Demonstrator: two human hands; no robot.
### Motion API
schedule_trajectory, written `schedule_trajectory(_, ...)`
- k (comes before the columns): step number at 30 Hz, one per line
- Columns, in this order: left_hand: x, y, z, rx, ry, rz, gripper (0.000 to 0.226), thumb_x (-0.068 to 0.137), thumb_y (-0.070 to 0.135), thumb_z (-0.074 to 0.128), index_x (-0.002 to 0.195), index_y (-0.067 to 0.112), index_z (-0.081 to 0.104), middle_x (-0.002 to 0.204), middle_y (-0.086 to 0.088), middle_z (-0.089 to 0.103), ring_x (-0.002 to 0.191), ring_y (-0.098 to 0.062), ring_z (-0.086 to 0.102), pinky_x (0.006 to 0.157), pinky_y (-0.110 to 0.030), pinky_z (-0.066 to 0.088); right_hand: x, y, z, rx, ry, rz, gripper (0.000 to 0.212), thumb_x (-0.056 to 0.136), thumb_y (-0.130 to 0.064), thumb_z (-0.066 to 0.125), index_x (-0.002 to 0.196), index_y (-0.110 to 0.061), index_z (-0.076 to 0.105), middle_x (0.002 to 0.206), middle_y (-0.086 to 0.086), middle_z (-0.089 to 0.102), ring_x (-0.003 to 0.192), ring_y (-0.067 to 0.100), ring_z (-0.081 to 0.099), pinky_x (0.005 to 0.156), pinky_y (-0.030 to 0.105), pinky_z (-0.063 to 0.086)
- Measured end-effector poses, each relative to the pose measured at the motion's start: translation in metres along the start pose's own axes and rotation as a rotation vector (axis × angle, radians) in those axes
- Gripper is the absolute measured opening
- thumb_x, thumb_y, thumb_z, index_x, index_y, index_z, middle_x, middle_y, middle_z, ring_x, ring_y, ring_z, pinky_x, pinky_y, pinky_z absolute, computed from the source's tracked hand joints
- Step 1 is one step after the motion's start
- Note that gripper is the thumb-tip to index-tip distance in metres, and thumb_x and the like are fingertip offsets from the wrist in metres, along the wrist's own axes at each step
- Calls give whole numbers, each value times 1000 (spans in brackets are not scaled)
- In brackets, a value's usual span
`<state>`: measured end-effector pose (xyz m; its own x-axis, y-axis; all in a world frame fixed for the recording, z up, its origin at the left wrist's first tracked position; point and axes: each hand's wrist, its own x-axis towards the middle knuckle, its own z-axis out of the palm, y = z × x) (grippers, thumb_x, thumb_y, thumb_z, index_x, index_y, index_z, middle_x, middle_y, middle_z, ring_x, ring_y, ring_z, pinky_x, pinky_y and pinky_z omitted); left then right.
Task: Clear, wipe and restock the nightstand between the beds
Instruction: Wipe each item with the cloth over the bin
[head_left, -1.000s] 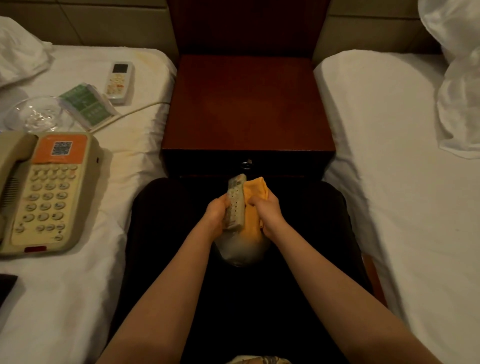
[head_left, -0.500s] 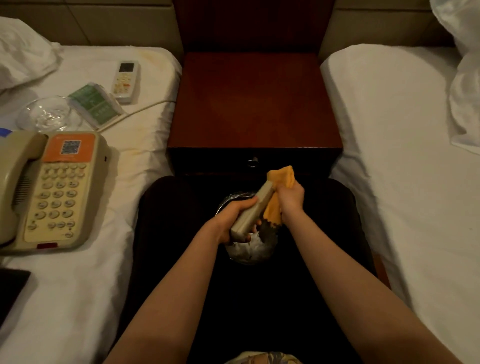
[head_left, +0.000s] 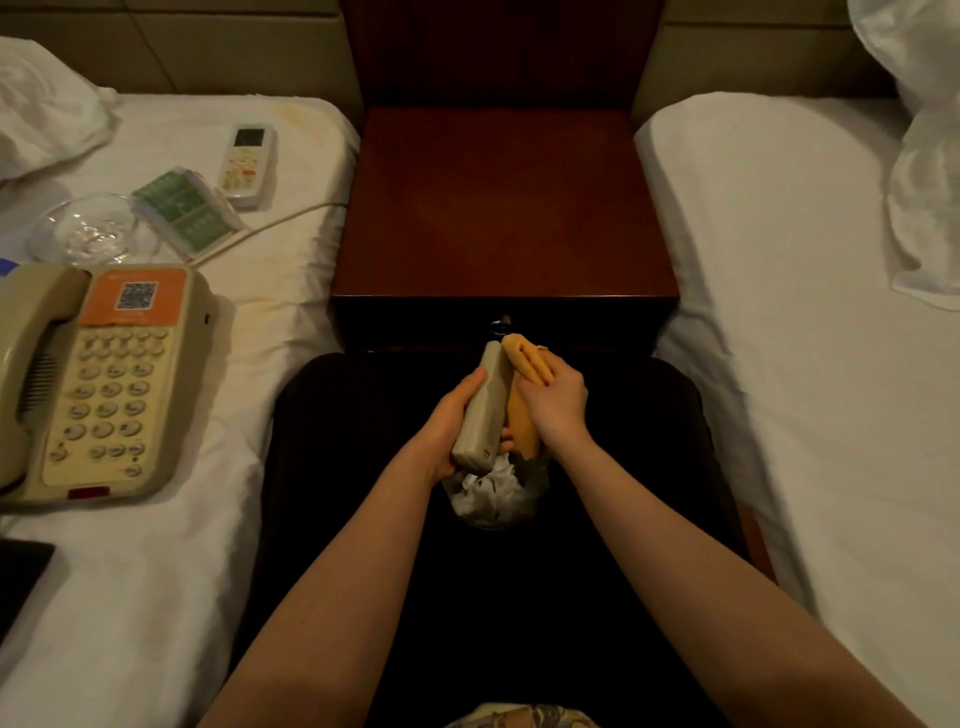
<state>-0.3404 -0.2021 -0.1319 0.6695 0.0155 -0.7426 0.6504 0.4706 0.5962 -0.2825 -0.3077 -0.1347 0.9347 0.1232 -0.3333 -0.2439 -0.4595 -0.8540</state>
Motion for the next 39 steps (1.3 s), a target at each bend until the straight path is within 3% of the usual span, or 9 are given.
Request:
schedule_trajectory(8,2,-2,2,-104,99,85,52,101,42,26,132,7,49,83,-8,58,71,-20,55,63,-31,46,-12,1,3,-88,-211,-251,26,82,8,60,107,3,67,92,-2,55,80,8,51,61,0,40)
schedule_trajectory(13,-4,1,2,-131,53,73,46,101,43,26,123,14,54,84,-7,61,72,-19,56,64,-30,46,-16,1,5,12,-253,-270,19,82,2,65,100,1,71,90,1,59,86,13,58,69,7,45)
schedule_trajectory(20,5,-1,-1,-224,131,81,55,101,45,27,133,4,46,80,-9,56,68,-19,53,60,-31,44,-13,9,7,-282,-130,-169,15,81,-5,60,95,-7,66,92,10,66,84,17,56,72,26,41)
schedule_trajectory(24,10,6,-6,-318,121,115,63,100,49,23,133,2,48,94,-12,62,76,-23,57,69,-35,47,-28,2,8,-99,-288,-311,35,78,5,65,113,-1,66,100,1,56,94,10,53,78,13,39)
schedule_trajectory(27,6,10,-3,-309,114,92,65,98,51,24,134,2,47,126,-19,57,84,-27,59,74,-37,47,-29,1,5,-16,-333,-340,27,78,13,62,104,7,68,90,-3,57,81,3,54,73,2,40)
schedule_trajectory(29,5,14,-2,-306,183,76,62,98,50,27,137,4,43,127,-19,55,100,-32,59,79,-41,46,-28,1,1,-13,-354,-322,17,78,14,60,88,5,71,77,-6,57,72,0,53,68,5,41)
schedule_trajectory(32,11,20,-8,-285,271,136,58,99,47,32,142,7,35,95,-9,55,81,-24,55,70,-36,47,-29,-2,-2,-110,-390,-231,35,76,15,57,52,-11,53,57,-4,48,55,-1,46,53,9,35)
schedule_trajectory(34,16,23,-12,-278,304,145,58,99,47,32,142,8,36,87,-7,51,73,-19,50,62,-33,43,-28,-2,1,-270,-414,-169,41,73,14,52,47,-14,37,50,-2,38,47,3,38,46,16,27)
schedule_trajectory(39,14,41,-19,-299,276,154,61,97,52,31,143,12,34,110,-13,52,74,-21,53,60,-34,44,-14,-1,16,-306,-196,-3,44,78,4,53,50,-14,25,50,3,27,48,13,28,48,27,18)
